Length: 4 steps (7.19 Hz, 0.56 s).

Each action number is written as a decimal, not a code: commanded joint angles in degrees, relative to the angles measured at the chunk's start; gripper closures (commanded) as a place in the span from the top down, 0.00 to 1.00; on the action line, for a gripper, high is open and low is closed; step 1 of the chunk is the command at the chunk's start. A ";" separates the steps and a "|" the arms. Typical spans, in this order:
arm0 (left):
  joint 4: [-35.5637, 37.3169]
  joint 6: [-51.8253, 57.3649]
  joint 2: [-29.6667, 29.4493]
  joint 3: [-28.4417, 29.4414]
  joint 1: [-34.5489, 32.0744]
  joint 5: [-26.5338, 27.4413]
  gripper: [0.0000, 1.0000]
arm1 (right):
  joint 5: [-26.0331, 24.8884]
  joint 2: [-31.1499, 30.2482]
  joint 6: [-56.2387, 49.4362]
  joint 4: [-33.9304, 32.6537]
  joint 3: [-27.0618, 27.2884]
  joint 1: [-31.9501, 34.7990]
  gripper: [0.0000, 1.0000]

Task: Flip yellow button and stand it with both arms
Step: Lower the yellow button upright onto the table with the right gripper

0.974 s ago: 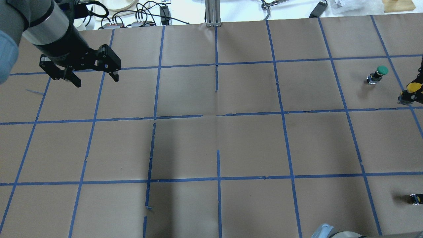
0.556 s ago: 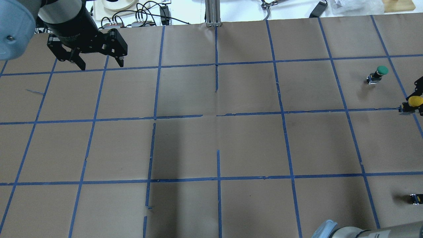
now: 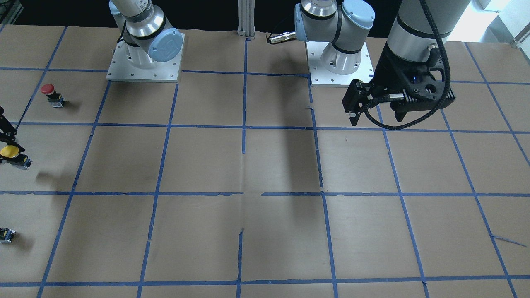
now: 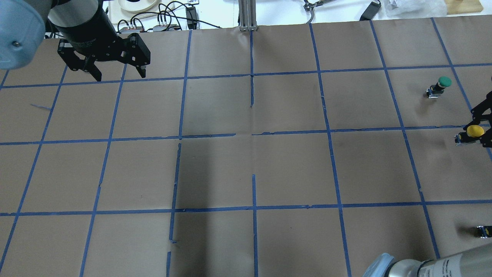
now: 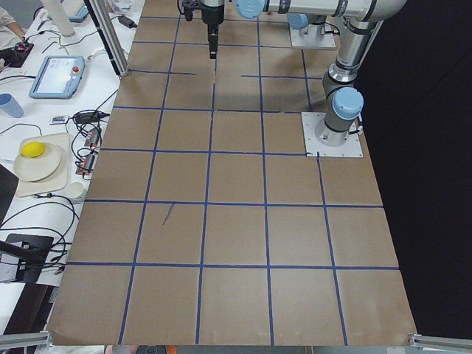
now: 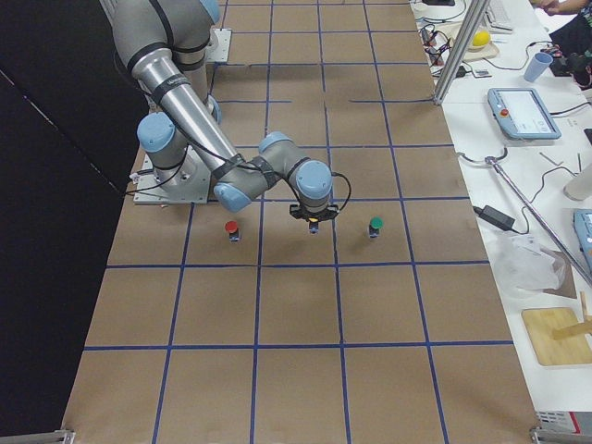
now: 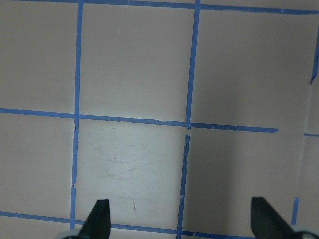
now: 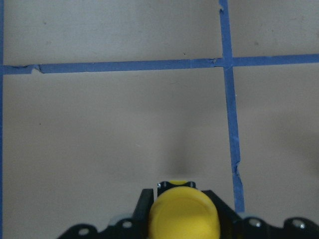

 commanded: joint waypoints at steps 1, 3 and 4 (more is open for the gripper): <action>0.32 0.33 0.05 0.05 0.07 -0.40 1.00 | 0.53 0.71 -3.56 1.53 0.09 -0.05 0.07; 0.49 0.60 0.14 0.14 0.51 -3.13 1.00 | 0.18 0.80 -6.99 2.78 0.00 -0.93 0.08; 0.40 0.60 0.49 -0.03 0.51 -3.04 1.00 | 0.00 0.97 -7.01 2.77 0.00 -0.93 0.08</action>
